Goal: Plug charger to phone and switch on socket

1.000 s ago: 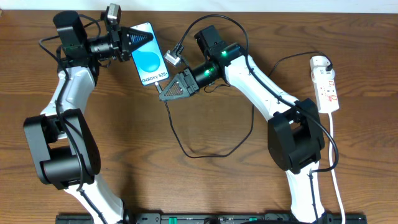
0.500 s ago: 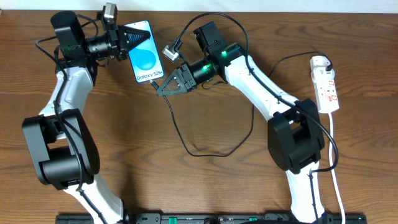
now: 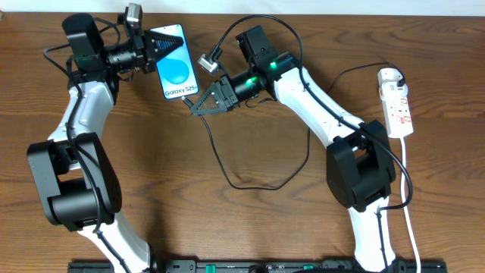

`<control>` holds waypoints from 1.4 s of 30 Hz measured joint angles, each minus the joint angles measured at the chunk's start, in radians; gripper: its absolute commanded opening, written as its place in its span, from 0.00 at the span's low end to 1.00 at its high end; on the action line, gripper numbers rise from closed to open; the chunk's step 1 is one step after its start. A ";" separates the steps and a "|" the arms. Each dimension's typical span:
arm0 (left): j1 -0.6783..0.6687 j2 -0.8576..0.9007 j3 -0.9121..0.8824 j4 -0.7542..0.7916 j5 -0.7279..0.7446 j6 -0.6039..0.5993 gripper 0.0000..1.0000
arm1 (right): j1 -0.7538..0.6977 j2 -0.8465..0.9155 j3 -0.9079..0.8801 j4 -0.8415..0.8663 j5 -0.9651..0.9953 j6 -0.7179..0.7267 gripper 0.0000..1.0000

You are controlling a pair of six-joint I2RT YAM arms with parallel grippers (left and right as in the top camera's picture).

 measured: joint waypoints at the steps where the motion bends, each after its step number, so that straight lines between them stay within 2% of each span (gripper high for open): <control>1: 0.000 0.000 0.000 0.000 -0.006 -0.002 0.07 | -0.001 0.000 0.000 0.000 0.000 0.000 0.01; 17: 0.011 0.000 0.000 0.004 -0.111 -0.054 0.07 | -0.006 0.000 0.000 0.062 0.025 0.028 0.01; 22: 0.030 0.000 -0.001 0.097 -0.112 -0.082 0.07 | -0.016 0.000 0.001 0.014 0.002 0.012 0.01; 26: 0.071 0.000 -0.001 0.213 -0.112 -0.148 0.07 | -0.058 0.000 0.001 -0.088 -0.018 -0.057 0.01; 31: 0.110 0.000 -0.001 0.325 -0.116 -0.235 0.07 | -0.115 0.000 0.001 -0.113 0.003 -0.091 0.01; 34: 0.111 0.000 -0.001 0.344 -0.116 -0.269 0.07 | -0.124 0.000 0.000 -0.054 0.070 -0.046 0.01; 39: 0.107 0.000 -0.001 0.346 -0.115 -0.293 0.07 | -0.095 0.000 -0.006 0.181 0.137 0.098 0.01; 42: 0.107 0.000 -0.001 0.346 -0.115 -0.296 0.07 | -0.075 0.000 -0.007 0.191 0.148 0.142 0.01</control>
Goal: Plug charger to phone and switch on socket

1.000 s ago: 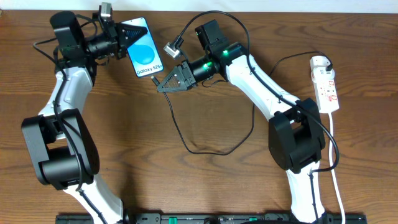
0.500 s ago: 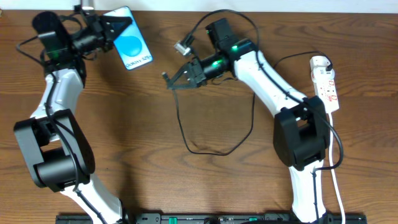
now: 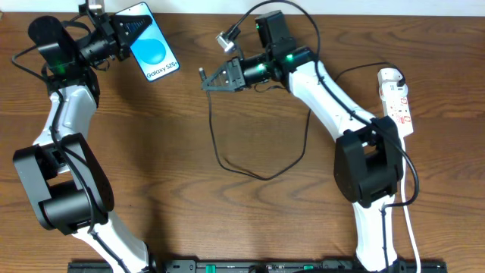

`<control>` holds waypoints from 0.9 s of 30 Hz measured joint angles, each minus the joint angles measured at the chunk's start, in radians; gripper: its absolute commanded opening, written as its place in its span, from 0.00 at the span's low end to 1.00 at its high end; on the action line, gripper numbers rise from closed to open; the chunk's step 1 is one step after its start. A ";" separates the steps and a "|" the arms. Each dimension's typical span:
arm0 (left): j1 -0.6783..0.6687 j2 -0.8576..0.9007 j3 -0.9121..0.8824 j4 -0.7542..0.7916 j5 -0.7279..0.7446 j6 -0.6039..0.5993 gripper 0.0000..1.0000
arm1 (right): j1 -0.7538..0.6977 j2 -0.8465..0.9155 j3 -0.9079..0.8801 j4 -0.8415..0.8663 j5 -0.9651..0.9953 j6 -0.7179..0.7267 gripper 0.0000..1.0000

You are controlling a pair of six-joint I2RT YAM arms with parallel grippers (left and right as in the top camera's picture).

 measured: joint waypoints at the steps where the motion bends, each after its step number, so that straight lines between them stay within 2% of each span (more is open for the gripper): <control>1: 0.000 0.000 0.000 0.000 0.000 0.000 0.07 | 0.005 0.000 0.000 -0.029 0.003 0.002 0.01; 10: 0.000 0.000 0.000 0.000 0.000 0.000 0.07 | 0.009 0.000 -0.008 -0.354 0.113 -0.129 0.01; 16: 0.000 0.000 0.000 0.000 0.000 -0.001 0.07 | 0.035 0.000 -0.009 -0.566 0.486 -0.199 0.01; 21: 0.000 0.000 0.000 0.000 0.000 -0.004 0.07 | 0.101 0.004 -0.009 -0.577 0.826 -0.220 0.01; 27: 0.000 0.000 0.000 0.000 0.000 -0.005 0.07 | 0.129 0.065 -0.009 -0.530 1.004 -0.267 0.01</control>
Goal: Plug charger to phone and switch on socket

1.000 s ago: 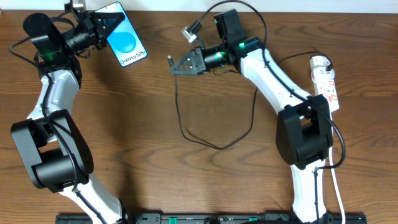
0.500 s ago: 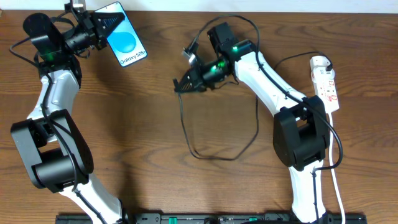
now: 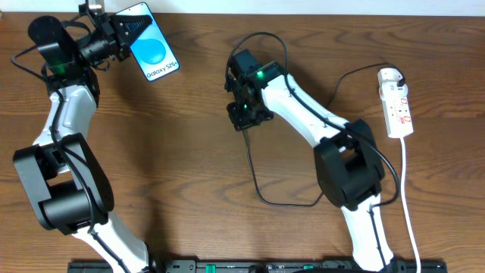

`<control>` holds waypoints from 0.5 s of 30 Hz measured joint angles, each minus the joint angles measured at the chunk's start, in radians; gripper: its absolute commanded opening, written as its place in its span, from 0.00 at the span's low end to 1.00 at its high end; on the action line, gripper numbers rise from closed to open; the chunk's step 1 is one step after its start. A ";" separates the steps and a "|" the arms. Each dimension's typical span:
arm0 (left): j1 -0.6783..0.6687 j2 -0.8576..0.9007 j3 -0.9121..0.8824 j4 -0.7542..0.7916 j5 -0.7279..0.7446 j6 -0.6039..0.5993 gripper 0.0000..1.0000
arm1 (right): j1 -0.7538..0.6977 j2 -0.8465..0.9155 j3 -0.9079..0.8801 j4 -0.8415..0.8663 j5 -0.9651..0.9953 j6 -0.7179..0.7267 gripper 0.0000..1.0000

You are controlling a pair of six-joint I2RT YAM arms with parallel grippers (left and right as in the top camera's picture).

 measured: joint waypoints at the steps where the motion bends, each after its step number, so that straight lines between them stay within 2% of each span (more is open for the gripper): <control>1: 0.000 0.000 0.000 0.000 0.000 -0.002 0.07 | 0.000 0.012 0.000 0.002 0.010 -0.006 0.01; 15: 0.000 0.000 0.000 0.000 0.011 -0.009 0.07 | -0.006 0.050 -0.002 0.017 0.092 -0.152 0.05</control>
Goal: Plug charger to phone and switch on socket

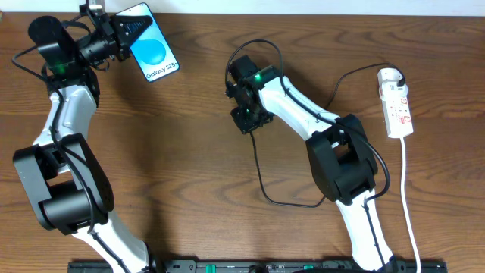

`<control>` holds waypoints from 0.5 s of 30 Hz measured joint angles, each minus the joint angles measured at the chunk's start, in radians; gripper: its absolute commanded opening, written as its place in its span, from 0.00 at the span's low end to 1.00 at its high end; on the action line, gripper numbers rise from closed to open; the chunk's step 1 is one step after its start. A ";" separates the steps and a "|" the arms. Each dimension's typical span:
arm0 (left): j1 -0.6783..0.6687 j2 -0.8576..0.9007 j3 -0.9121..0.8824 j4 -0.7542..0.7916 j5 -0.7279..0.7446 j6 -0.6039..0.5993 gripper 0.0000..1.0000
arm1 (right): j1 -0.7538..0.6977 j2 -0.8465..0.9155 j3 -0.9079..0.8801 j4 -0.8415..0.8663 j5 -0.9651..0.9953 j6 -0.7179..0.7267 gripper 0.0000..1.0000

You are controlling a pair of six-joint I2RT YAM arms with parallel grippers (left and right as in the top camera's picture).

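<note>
A phone [154, 51] with a lit blue screen is held tilted at the table's far left, with my left gripper [127, 36] shut on its upper left edge. My right gripper [248, 121] points straight down over the middle of the table, well to the right of the phone. The black charger cable [258, 176] comes out from under it; the jaws and the plug are hidden by the wrist. The cable loops toward the white socket strip [398, 102] at the right edge.
The socket strip's white lead [405, 189] runs down the right side to the front edge. The black cable also arcs over the right arm [261, 43] and lies in a loop [295, 203] on the wood near the right arm's base.
The right arm has shifted slightly, its gripper a touch lower and to the right, and the cable loop has moved with it. The left arm and the phone have not moved.
First the phone was held near the top centre, with the right gripper and the cable end close to its lower edge. Then the phone was at the far left and the right gripper stood apart with the cable. Later the right gripper pointed down over the table's middle, as now.
</note>
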 measured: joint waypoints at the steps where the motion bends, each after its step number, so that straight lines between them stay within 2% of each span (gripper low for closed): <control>1: 0.000 0.000 0.000 0.000 0.000 0.000 0.07 | 0.001 0.000 0.000 -0.002 0.011 -0.014 0.06; 6: 0.000 0.000 0.000 0.000 0.000 -0.001 0.07 | 0.003 0.000 0.002 -0.011 0.059 -0.047 0.11; 11: 0.000 0.000 0.000 0.000 0.000 -0.001 0.07 | 0.003 -0.001 0.003 -0.022 0.088 -0.066 0.29; 15: 0.000 0.000 0.000 0.000 0.000 0.000 0.07 | 0.002 -0.002 0.003 -0.026 0.077 -0.060 0.34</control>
